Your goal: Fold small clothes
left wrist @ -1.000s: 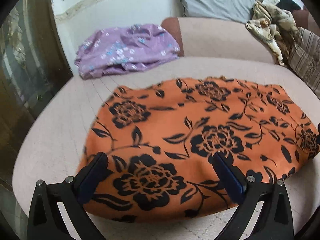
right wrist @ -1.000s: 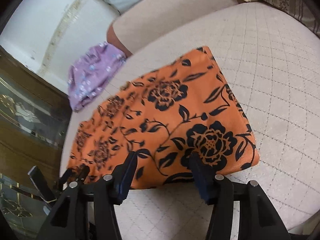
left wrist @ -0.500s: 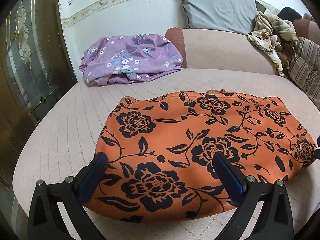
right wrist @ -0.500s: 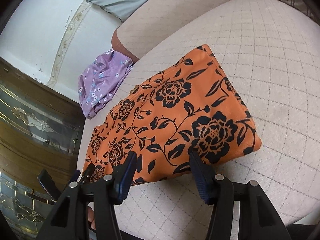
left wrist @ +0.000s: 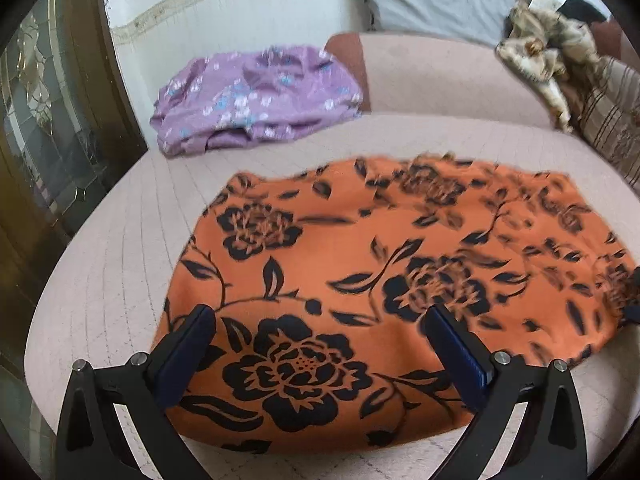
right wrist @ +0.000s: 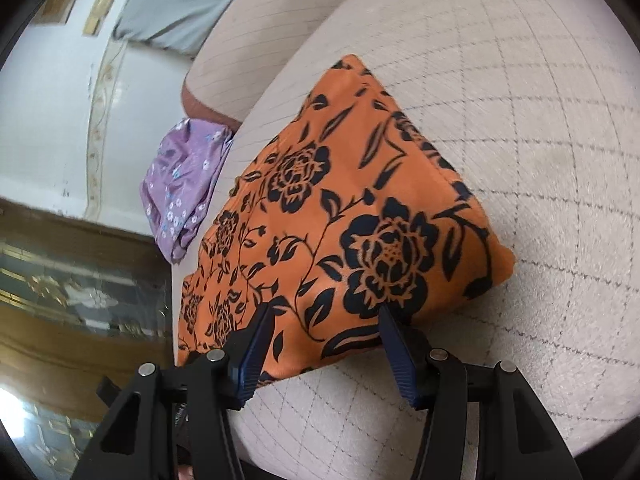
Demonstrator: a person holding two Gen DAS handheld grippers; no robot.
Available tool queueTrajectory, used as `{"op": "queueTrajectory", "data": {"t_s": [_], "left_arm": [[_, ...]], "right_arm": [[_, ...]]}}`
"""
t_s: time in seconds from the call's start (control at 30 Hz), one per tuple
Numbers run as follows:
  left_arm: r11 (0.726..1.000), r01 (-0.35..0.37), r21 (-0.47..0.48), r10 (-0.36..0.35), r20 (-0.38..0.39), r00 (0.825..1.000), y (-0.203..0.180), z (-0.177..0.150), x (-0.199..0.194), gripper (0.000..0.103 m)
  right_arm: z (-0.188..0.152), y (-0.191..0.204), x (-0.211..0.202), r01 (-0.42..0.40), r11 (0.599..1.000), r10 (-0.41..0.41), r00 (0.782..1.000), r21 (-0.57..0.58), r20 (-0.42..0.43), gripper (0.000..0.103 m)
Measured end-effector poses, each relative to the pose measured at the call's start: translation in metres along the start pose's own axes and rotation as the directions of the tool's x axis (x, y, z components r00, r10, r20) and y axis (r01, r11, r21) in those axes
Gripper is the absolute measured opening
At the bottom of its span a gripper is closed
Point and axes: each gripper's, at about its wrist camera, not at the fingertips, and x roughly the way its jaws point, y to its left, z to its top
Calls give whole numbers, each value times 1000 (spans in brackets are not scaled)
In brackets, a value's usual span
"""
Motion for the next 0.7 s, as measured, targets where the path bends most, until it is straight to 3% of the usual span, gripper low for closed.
{"op": "queueTrajectory", "data": {"t_s": [0.07, 0.1, 0.27, 0.33, 0.4, 0.47, 0.7], "left_arm": [[999, -40, 2, 40, -96, 995, 1, -3, 22, 103], [999, -27, -18, 24, -114, 993, 4, -4, 27, 103], [999, -14, -41, 11, -87, 996, 7, -1, 20, 103], [999, -7, -48, 3, -86, 996, 8, -1, 21, 103], [999, -16, -43, 11, -109, 994, 7, -2, 26, 103], [999, -15, -40, 11, -112, 994, 8, -1, 28, 103], [995, 14, -94, -18, -48, 999, 19, 1, 11, 103]], "right_arm": [[2, 0, -2, -14, 1000, 14, 1000, 7, 24, 58], [2, 2, -4, -16, 1000, 16, 999, -5, 40, 58], [2, 20, -15, -5, 995, 18, 992, -103, 124, 60], [4, 17, -10, 72, 993, -58, 988, -93, 141, 59], [9, 7, 5, 137, 989, -132, 987, -51, 90, 55], [11, -1, 9, 147, 989, -145, 986, -17, 85, 44], [9, 0, -2, 40, 999, -38, 997, -23, 70, 45]]}}
